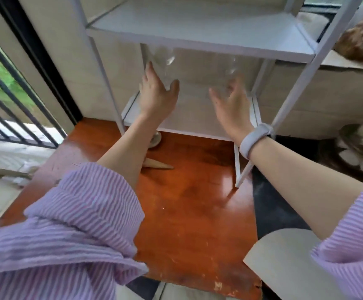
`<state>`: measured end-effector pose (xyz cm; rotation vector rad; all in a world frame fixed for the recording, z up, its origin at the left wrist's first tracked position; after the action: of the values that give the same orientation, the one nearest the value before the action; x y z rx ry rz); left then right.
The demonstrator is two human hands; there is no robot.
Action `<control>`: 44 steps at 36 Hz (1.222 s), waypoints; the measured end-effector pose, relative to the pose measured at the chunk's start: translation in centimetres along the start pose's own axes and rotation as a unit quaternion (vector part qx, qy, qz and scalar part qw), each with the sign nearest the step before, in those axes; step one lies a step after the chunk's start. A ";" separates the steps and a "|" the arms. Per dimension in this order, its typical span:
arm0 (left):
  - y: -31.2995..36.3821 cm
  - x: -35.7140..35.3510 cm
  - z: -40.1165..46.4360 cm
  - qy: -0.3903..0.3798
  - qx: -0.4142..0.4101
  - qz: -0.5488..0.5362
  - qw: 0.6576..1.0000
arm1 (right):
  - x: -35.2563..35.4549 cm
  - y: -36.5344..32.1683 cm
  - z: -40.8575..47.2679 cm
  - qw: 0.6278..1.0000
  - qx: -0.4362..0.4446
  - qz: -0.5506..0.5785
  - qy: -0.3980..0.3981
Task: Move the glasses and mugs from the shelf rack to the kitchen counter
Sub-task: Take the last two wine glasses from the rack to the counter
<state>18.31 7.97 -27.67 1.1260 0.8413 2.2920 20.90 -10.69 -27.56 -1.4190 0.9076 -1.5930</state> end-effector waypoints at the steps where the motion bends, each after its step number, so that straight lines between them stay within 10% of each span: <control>1: -0.3 -0.4 0.4 -0.003 0.002 -0.024 1.000 | -0.1 0.1 0.5 1.000 -0.010 0.018 0.005; 8: -1.0 -1.9 1.5 0.005 0.026 -0.210 0.977 | -1.5 0.5 2.7 0.993 -0.040 0.105 -0.027; 30: 5.2 3.5 -10.0 0.028 0.032 -0.277 0.960 | 3.0 1.6 -8.9 0.963 -0.112 0.232 -0.076; 44: 23.8 -8.3 -24.1 -0.149 0.029 -0.286 0.946 | 26.1 12.9 -23.1 0.949 -0.215 0.229 0.018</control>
<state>0.38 -21.95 -27.30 1.0454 0.9634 1.5881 -2.07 -39.71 -30.85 -1.3308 1.5496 -1.1128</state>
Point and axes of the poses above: each hand's wrist, its own z-axis towards the middle knuckle, its own x-axis out of the back of the hand, y = z × x, the point moved 9 cm from there along z, towards the middle knuckle, and after that the axes turned 13 degrees about -x, right-handed, at the moved point
